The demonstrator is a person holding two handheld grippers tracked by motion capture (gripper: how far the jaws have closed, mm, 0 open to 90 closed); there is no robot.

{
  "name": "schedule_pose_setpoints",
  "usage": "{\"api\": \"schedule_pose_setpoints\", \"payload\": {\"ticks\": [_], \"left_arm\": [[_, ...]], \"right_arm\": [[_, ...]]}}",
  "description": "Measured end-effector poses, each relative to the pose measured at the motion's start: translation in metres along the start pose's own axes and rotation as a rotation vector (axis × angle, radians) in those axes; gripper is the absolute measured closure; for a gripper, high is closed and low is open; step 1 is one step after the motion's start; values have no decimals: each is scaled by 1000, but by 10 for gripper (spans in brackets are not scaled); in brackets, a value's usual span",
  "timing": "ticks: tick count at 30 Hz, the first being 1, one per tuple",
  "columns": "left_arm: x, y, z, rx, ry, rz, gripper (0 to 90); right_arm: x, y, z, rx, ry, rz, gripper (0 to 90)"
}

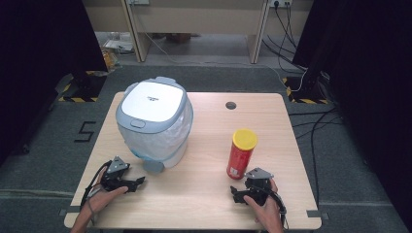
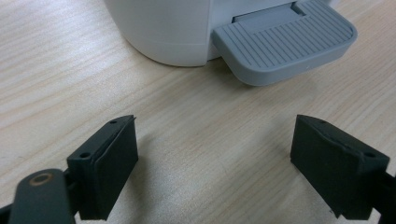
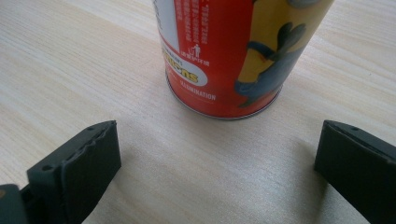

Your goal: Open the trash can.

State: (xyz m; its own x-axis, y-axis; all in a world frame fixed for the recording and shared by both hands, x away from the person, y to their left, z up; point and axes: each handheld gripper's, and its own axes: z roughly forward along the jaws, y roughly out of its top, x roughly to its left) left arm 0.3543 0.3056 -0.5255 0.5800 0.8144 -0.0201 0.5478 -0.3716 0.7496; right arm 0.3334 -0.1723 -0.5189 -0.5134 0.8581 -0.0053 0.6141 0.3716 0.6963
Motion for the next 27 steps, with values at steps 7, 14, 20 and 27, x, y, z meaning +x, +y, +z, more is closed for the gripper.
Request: {"api": "schedule_pose_setpoints", "payload": {"ticks": [7, 14, 20, 27], "left_arm": [[1, 0, 0, -2, -6, -2, 147], [2, 0, -4, -20, -23, -21, 162], [-5, 8, -16, -88, -62, -11, 153], [-18, 15, -19, -133, -107, 18, 156]], "right_arm": [[0, 0, 0, -1, -1, -1, 5], [0, 0, 0, 0, 0, -1, 5], [0, 0, 0, 0, -1, -2, 5], [0, 0, 0, 0, 1, -3, 5]]}}
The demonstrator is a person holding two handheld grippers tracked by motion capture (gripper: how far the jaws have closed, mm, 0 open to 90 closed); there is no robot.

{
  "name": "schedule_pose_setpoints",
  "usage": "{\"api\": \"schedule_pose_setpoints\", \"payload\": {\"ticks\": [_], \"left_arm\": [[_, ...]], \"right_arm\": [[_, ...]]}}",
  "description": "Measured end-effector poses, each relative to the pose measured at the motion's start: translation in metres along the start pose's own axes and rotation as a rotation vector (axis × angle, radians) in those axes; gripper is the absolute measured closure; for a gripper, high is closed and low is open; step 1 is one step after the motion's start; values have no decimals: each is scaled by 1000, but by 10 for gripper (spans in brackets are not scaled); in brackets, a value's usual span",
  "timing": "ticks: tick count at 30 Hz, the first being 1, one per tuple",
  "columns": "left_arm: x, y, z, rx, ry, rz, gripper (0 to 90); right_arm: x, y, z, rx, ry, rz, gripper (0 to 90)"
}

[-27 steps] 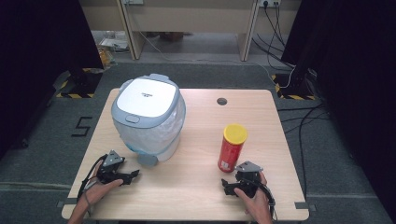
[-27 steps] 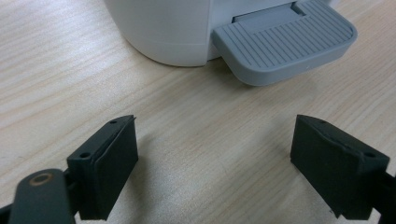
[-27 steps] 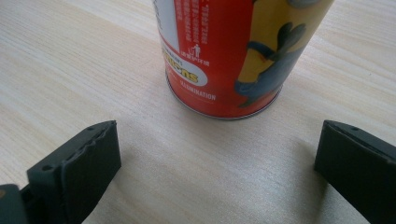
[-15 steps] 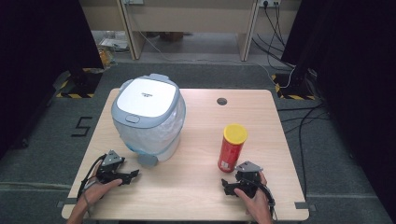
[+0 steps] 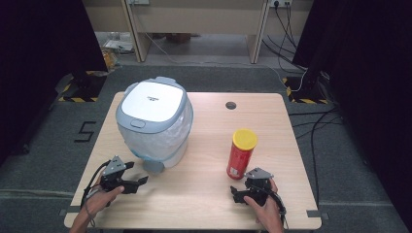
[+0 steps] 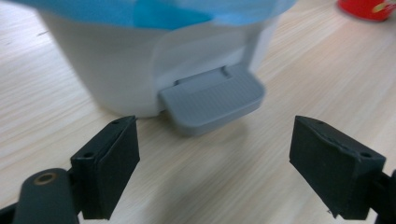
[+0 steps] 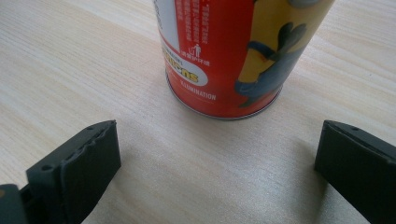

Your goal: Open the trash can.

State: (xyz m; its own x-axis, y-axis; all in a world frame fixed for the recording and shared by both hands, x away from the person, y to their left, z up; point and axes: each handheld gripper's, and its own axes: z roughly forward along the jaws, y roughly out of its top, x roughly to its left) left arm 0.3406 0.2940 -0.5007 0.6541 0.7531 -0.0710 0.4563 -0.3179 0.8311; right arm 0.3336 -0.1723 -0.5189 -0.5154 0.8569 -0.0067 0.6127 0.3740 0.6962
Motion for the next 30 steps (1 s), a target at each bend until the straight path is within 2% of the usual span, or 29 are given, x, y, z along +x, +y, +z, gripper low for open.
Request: {"api": "schedule_pose_setpoints", "payload": {"ticks": [3, 7, 9, 12, 13, 16, 24, 30], "left_arm": [[-5, 3, 1, -34, -28, -7, 160], [-13, 6, 3, -51, -41, 9, 165], [-22, 9, 9, -58, -56, 19, 166], [-28, 11, 14, -54, -69, 35, 170], [-34, 12, 20, -43, -77, 45, 171], [-39, 12, 27, -24, -83, 58, 175], [-41, 13, 36, -6, -73, 69, 175], [-46, 11, 39, 20, -37, 144, 183]], "right_arm": [[0, 0, 0, 0, 1, -1, 5], [0, 0, 0, 0, 1, -1, 5], [0, 0, 0, 0, 1, -1, 5], [0, 0, 0, 0, 1, -1, 5], [0, 0, 0, 0, 1, -1, 5], [0, 0, 0, 0, 2, -1, 5], [0, 0, 0, 0, 3, -4, 5], [-1, 0, 0, 0, 4, -4, 5]]}}
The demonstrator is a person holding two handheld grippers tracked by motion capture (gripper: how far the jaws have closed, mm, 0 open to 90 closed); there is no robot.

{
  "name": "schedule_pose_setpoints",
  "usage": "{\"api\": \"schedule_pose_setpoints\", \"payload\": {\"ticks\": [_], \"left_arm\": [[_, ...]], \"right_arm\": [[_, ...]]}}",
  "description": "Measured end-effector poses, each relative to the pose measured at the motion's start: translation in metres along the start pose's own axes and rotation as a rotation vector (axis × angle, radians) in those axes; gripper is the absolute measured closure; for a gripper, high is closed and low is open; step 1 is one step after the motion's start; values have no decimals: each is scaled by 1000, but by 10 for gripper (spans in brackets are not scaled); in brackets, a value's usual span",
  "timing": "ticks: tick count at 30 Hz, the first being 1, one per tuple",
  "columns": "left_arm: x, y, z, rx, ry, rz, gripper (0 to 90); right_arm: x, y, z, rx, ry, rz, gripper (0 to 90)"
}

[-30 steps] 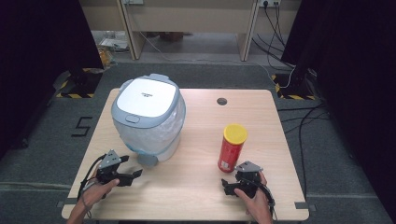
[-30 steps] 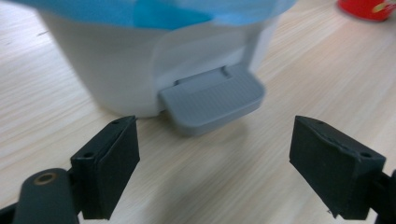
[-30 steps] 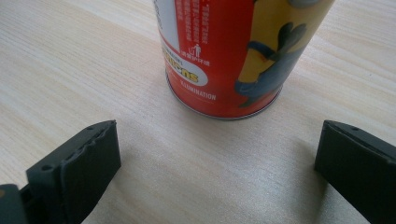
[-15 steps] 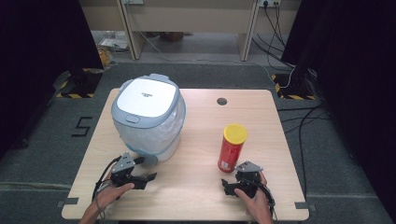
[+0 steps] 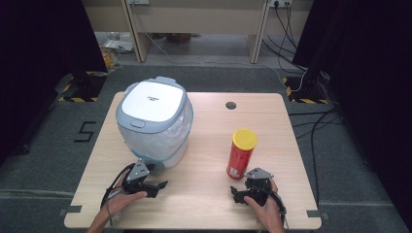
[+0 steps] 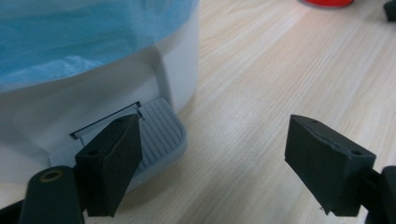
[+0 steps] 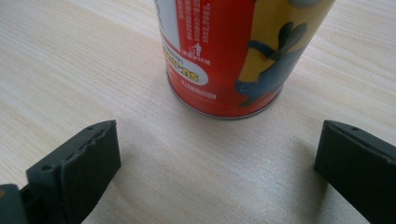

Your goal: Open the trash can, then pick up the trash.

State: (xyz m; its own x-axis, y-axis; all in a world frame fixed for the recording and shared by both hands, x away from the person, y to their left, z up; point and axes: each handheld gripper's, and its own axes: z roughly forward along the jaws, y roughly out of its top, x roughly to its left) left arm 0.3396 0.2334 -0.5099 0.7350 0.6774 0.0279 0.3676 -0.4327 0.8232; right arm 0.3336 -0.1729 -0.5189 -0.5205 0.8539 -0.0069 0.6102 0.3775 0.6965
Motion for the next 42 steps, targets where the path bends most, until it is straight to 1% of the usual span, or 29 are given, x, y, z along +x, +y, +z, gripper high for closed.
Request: {"api": "schedule_pose_setpoints", "payload": {"ticks": [1, 7, 8, 9, 12, 14, 18, 19, 21, 23, 26, 27, 29, 35, 38, 39, 40, 41, 42], "left_arm": [[0, 0, 0, 8, 1, 8, 183], [1, -1, 0, 4, -9, 1, 185], [0, -1, 1, 15, 0, 20, 185], [-1, -2, 2, 17, 4, 27, 184], [0, -3, 2, 14, -6, 22, 185], [1, -4, 3, 14, -18, 7, 185], [1, -6, 6, 27, -14, 12, 185], [1, -7, 7, 38, -15, 17, 185], [1, -8, 9, 40, -9, 18, 185], [1, -7, 10, 46, -6, 22, 185], [0, -7, 11, 53, -2, 31, 185], [0, -7, 11, 51, 1, 30, 185], [-1, -7, 11, 51, 3, 32, 185], [-1, -8, 11, 47, 7, 35, 185], [-1, -8, 11, 44, 3, 28, 185], [0, -8, 10, 50, -2, 31, 185], [-1, -8, 11, 44, 3, 30, 185], [-1, -8, 11, 50, 7, 40, 185], [-1, -8, 11, 50, 7, 40, 185]], "right_arm": [[0, 0, 0, 1, 1, 0, 5], [0, 0, 0, 0, 2, -1, 5], [0, 0, 0, 1, 2, -1, 5], [0, 0, 0, -1, 1, -3, 5], [0, 0, 0, -1, 2, -3, 5], [0, 0, 0, -1, 2, -3, 5], [0, 0, 0, 1, 3, -4, 5], [-1, 0, 0, 2, 4, -6, 5], [-1, 0, 0, -1, 5, -13, 5], [0, 0, -1, 2, 7, -3, 5], [-1, 0, 0, 1, 7, -9, 5], [0, 0, -1, 3, 7, 0, 5], [-1, 0, 0, 1, 8, -9, 5], [-1, 0, -1, 2, 7, -8, 5], [-1, 0, -1, 2, 7, -8, 5], [-1, 0, -1, 2, 7, -8, 5], [-1, 0, -1, 2, 8, -7, 5], [-1, 0, -1, 2, 7, -8, 5], [-1, 0, -1, 2, 7, -8, 5]]}}
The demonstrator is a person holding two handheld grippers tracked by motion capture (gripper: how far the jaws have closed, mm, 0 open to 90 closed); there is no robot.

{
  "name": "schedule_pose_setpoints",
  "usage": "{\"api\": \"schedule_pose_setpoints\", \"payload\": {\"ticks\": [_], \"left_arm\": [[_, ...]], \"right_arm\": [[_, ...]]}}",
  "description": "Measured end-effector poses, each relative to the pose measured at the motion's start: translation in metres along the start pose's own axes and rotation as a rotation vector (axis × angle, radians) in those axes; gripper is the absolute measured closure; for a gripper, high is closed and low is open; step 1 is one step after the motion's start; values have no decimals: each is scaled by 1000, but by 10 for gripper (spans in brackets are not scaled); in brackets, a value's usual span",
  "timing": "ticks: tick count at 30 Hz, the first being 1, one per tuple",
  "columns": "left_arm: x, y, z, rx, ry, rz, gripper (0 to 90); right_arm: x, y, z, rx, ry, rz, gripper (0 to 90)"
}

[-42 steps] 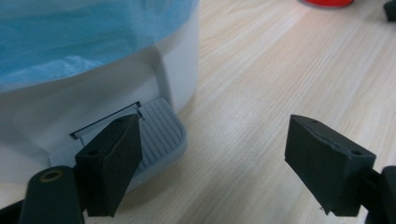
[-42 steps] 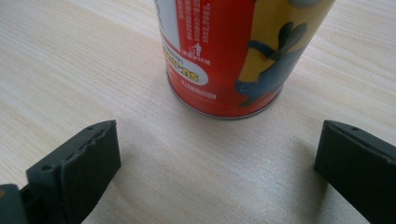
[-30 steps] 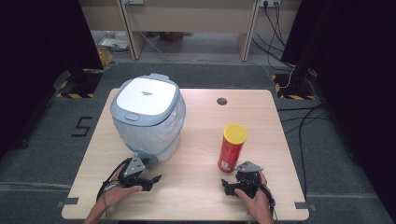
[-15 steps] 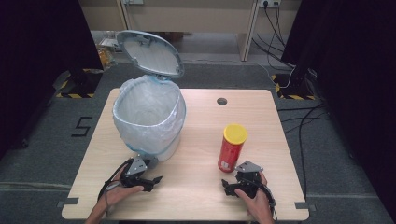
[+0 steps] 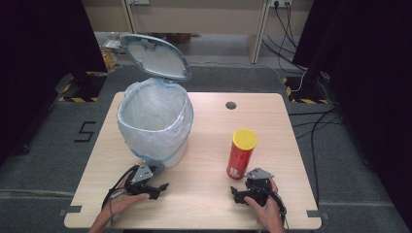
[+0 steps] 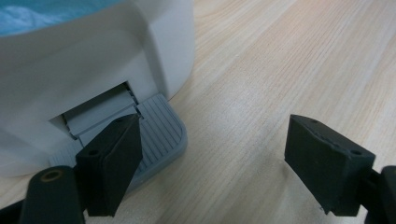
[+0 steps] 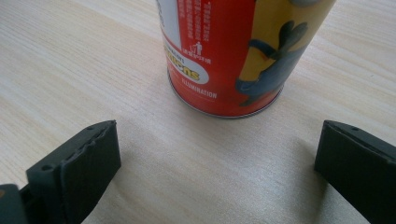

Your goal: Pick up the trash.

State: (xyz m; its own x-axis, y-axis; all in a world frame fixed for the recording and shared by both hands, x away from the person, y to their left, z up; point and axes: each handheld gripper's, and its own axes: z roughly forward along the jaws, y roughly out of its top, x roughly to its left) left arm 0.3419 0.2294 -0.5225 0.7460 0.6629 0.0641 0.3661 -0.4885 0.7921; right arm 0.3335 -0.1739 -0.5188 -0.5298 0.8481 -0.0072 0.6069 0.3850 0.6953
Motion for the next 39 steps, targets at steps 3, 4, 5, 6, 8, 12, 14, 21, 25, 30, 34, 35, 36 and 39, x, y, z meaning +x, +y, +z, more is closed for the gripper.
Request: {"api": "schedule_pose_setpoints", "payload": {"ticks": [3, 4, 5, 6, 8, 12, 14, 21, 25, 30, 34, 35, 36, 39], "left_arm": [[-3, 1, 0, 21, 21, 32, 184], [-4, 1, 1, 17, 27, 34, 185], [-4, 1, 1, 17, 27, 34, 185], [-5, 1, 1, 25, 32, 42, 185], [-6, 1, 1, 30, 38, 46, 180], [-6, 1, 2, 25, 39, 44, 181], [-6, 1, 2, 24, 40, 45, 181], [-7, 1, 2, 23, 48, 53, 181], [-7, 1, 2, 23, 47, 53, 181], [-7, 1, 2, 26, 47, 52, 181], [-6, 2, 1, 32, 43, 53, 183], [-6, 2, 1, 33, 41, 54, 183], [-6, 2, 1, 33, 41, 54, 184], [-6, 3, 2, 34, 44, 56, 183]], "right_arm": [[0, 0, 0, 0, 0, 0, 5], [0, 0, 0, 1, 0, 2, 5], [0, 0, 0, 1, 0, 2, 5], [0, 0, 0, 1, 0, 2, 5], [0, 0, 0, -2, 0, 0, 7], [-1, -1, -1, -11, -8, 11, 60], [-5, -2, -5, -53, -25, 44, 192], [-9, -5, -15, -170, -14, 46, 154], [-8, -4, -20, -232, -15, 26, 153], [-6, 2, -25, -321, -46, 3, 152], [-4, 6, -27, -371, -58, -8, 152], [-4, 7, -27, -387, -57, -17, 152], [-4, 7, -27, -387, -57, -17, 152], [-2, 10, -22, -414, -62, -27, 152]]}}
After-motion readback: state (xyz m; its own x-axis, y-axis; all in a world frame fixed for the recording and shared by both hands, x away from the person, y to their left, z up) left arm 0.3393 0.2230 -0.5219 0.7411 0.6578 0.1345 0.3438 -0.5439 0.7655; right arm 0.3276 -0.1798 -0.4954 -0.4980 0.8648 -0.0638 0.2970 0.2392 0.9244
